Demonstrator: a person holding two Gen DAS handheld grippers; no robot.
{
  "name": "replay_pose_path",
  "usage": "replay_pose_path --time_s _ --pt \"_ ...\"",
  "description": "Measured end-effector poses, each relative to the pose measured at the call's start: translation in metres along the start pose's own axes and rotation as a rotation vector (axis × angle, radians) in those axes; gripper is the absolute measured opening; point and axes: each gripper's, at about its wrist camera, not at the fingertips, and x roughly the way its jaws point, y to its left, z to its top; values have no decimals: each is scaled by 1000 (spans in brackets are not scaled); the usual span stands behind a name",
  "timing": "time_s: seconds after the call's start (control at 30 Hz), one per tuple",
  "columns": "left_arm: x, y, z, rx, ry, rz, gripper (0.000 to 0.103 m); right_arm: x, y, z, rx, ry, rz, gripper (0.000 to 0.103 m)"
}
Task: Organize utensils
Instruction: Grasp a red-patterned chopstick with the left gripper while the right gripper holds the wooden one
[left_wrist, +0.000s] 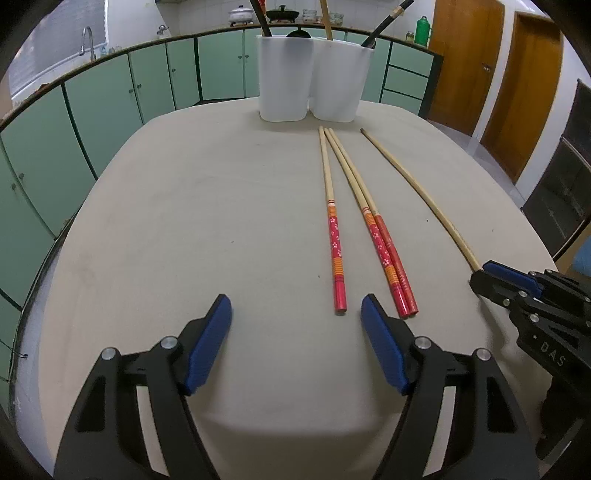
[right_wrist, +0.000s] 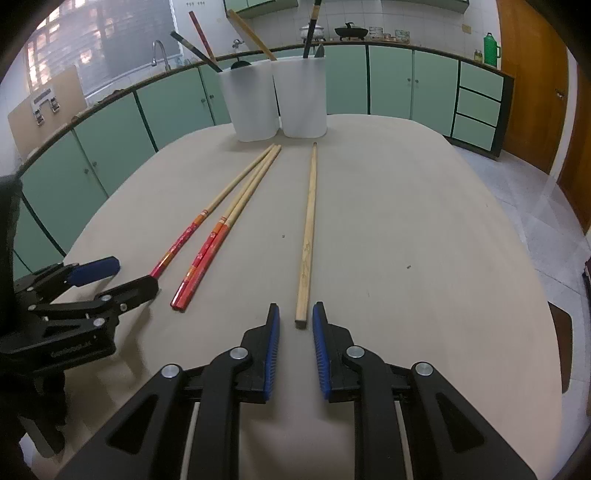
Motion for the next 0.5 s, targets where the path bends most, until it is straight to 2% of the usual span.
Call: replay_pose_path --time_s 0.07,0.13,0.17,0.23,0.37,0.5 --pt "0 0 0 -1 -1 -1 70 2 1 1 -2 3 -6 18" --pt "1 1 1 -7 -2 -6 68 3 2 2 -6 4 -16 12" --pt "2 1 2 -10 -2 -9 66 3 2 2 -7 4 -19 8" --pt "4 -1 4 -7 -3 -13 60 2 0 2 -2 3 -20 8" --pt "5 -10 5 34 -4 -11 43 0 -3 0 8 1 -17 8" --pt "5 -15 6 45 -3 -35 15 0 -3 -1 9 0 -15 8"
